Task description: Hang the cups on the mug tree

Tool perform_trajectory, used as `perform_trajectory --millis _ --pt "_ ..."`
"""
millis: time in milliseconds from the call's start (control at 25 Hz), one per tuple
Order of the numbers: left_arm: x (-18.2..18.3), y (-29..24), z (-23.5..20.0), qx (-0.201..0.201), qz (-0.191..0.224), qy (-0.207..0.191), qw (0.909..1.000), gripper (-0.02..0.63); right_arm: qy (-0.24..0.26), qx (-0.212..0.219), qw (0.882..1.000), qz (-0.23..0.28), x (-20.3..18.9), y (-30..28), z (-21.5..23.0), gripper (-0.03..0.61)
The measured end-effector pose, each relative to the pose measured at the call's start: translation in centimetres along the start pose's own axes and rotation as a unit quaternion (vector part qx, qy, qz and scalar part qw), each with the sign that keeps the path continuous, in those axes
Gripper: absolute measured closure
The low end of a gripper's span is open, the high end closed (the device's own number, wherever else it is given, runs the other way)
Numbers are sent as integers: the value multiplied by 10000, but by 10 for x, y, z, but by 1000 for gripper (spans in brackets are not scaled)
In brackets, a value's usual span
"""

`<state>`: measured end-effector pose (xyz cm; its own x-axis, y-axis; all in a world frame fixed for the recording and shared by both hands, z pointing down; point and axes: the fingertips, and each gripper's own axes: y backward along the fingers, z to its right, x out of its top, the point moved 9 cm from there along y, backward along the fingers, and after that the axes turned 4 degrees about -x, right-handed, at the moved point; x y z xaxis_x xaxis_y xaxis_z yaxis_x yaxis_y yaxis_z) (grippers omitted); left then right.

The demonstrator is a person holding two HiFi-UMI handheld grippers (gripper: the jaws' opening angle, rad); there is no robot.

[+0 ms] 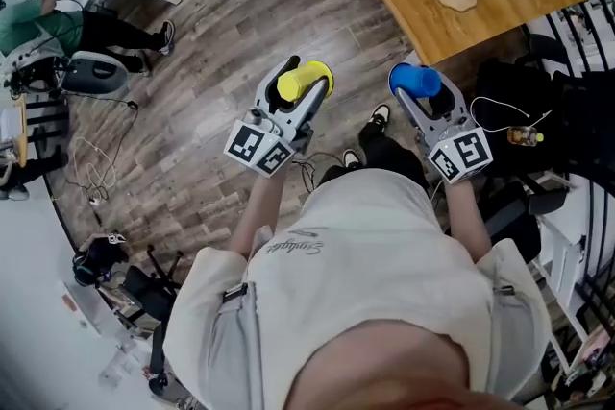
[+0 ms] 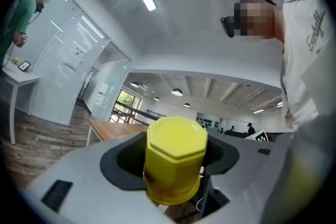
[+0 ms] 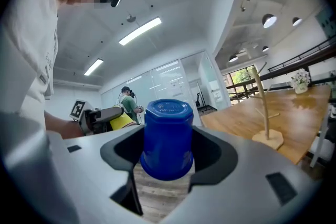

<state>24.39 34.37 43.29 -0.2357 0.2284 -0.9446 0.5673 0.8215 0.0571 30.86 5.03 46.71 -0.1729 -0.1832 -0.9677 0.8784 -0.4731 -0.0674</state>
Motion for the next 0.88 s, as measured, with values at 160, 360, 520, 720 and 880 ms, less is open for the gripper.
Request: perform_trajectory --millis 160,360,520,720,880 --pt "19 -57 -20 -212 -65 -229 9995 328 -124 70 9997 175 0 -35 41 319" --pt "34 -92 -31 -201 -124 -507 9984 328 -199 330 9992 146 10 -72 77 319" --pt "29 -92 -37 -24 -89 -86 9999 328 84 470 9988 -67 7 -81 88 319" --pt "32 -111 -59 -97 168 485 9986 328 -62 460 9987 -218 3 -97 103 319" --pt "27 -127 -71 -249 71 615 9978 328 -181 374 9987 -302 0 -106 108 319"
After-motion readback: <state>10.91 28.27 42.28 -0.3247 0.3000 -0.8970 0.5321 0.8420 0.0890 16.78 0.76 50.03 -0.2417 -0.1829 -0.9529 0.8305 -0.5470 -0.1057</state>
